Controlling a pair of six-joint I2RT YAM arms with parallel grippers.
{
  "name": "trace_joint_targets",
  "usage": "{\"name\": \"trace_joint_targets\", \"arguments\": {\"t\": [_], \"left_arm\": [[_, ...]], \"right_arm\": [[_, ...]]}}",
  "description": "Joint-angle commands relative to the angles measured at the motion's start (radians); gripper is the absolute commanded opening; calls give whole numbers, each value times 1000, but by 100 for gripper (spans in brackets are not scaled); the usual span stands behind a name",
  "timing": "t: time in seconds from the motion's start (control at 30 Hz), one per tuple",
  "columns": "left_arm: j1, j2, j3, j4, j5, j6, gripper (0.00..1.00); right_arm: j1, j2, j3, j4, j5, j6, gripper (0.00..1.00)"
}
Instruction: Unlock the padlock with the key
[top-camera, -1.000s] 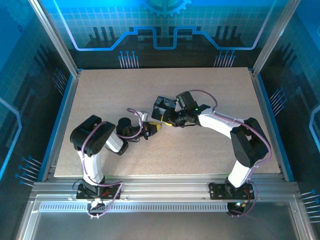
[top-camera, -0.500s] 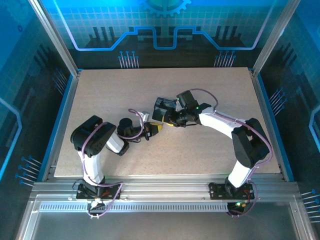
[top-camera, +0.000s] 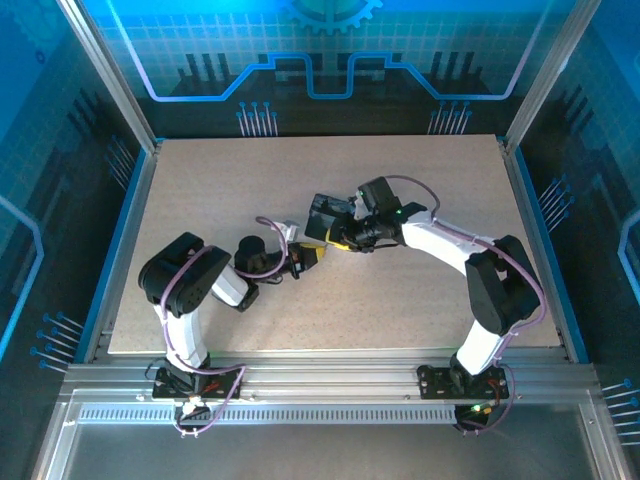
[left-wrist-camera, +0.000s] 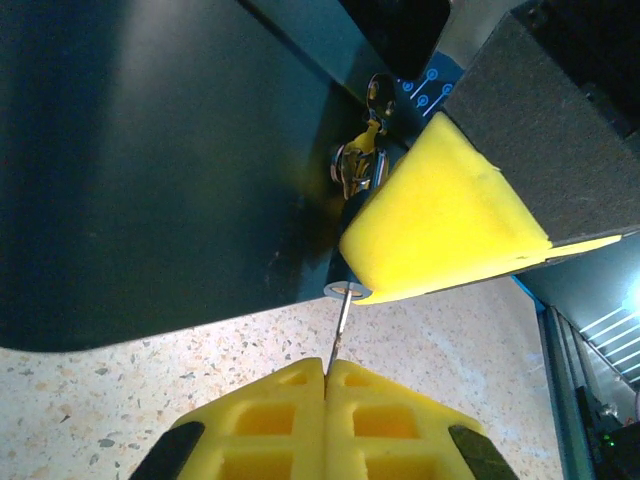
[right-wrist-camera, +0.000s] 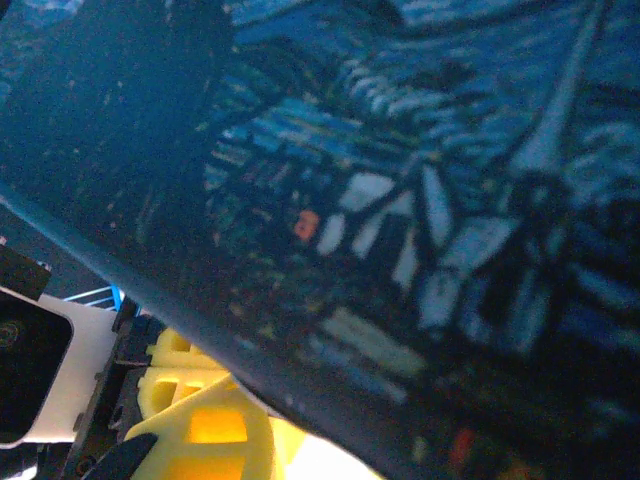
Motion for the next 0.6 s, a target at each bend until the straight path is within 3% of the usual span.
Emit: {"name": "trace_joint_targets", "arguments": {"t": [0.0,0.23,0.57], "left_arm": [[27,-37,14,32,-2,-16,0],[25,-27,29,32,16,-39,0],[9,-34,14,32,-45,-25,0]], "right_arm": [[-1,-27,52,-109,-96,-77,0],[-2,5,111,-176,-119,-116,0],[13,25,116,-201,-81,-117,0]]}}
